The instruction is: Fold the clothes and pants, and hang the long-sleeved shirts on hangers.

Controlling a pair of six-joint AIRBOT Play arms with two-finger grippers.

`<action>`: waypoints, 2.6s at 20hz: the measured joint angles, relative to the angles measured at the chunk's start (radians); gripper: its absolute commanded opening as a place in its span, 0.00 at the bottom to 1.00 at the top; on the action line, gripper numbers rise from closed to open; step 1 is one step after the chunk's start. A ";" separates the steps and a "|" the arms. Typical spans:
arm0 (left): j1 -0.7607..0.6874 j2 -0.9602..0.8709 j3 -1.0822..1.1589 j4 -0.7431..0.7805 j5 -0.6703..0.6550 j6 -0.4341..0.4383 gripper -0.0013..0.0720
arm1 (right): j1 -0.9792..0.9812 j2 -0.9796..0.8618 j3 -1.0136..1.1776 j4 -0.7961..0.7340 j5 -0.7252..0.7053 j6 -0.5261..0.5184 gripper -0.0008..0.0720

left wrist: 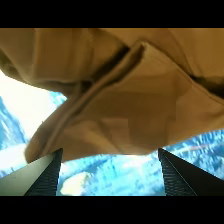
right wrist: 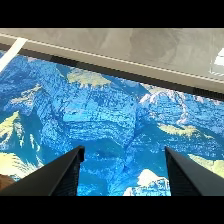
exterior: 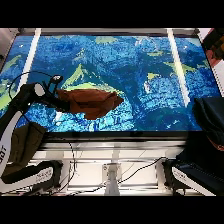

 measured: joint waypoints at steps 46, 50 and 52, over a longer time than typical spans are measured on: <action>0.004 0.468 0.166 -0.247 -0.109 0.182 0.06 | 0.000 -0.225 -0.325 0.071 0.162 -0.049 0.12; 0.004 0.532 0.165 -0.303 0.016 0.181 0.06 | 0.001 -0.256 -0.528 0.247 0.175 -0.102 0.68; 0.004 0.536 0.164 -0.316 0.043 0.180 0.06 | 0.001 -0.263 -0.637 0.344 0.151 -0.112 0.68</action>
